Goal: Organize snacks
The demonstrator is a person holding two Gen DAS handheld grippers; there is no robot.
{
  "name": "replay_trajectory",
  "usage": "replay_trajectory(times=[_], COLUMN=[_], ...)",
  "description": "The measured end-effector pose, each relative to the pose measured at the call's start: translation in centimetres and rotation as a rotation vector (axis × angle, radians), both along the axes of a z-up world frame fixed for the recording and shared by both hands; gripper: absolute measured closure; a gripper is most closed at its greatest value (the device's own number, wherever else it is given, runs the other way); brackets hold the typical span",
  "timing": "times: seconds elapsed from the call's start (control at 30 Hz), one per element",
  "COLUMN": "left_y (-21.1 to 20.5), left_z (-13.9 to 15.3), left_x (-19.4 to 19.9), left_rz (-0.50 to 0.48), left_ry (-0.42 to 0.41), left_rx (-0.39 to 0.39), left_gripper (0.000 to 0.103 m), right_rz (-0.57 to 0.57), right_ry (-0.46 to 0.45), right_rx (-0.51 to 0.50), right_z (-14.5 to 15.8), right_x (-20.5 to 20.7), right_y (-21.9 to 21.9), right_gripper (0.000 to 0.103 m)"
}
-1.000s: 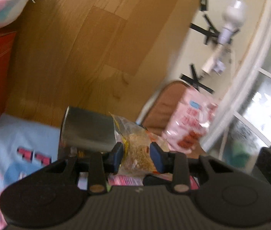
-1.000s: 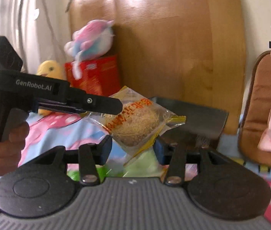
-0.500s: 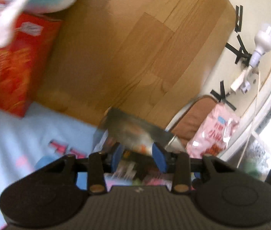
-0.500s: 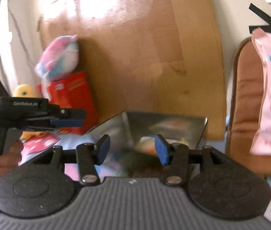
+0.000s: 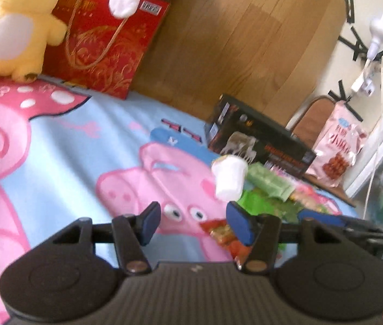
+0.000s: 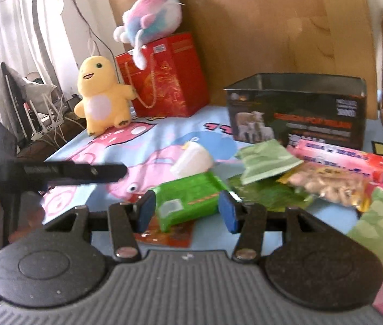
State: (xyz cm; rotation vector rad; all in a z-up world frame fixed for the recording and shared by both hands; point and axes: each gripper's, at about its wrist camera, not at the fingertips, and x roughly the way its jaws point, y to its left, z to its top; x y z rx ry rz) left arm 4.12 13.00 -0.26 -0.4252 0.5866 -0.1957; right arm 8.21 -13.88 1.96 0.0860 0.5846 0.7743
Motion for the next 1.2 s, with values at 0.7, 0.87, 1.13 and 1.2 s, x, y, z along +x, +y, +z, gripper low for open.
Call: replay_trajectory(times=[0.7, 0.87, 1.13, 1.2], left_y=[1.0, 1.1, 0.6, 0.3], left_z=[-0.2, -0.2, 0.0, 0.2], left_x=[-0.5, -0.6, -0.7, -0.8], left_rz=[-0.024, -0.026, -0.051, -0.056], left_ry=[-0.052, -0.051, -0.065, -0.067], left_rx=[-0.081, -0.089, -0.06, -0.044], left_gripper=[0.045, 0.045, 0.045, 0.045], right_rz=[-0.146, -0.171, -0.165, -0.17], right_ry=[0.023, 0.022, 0.036, 0.047], right_rx=[-0.139, -0.119, -0.158, -0.173], right_z=[-2.2, -1.9, -1.9, -2.4], right_x=[-1.1, -2.2, -5.9, -6.6], right_y=[4.2, 2.2, -2.2, -3.3], right_gripper=[0.089, 0.092, 0.089, 0.083])
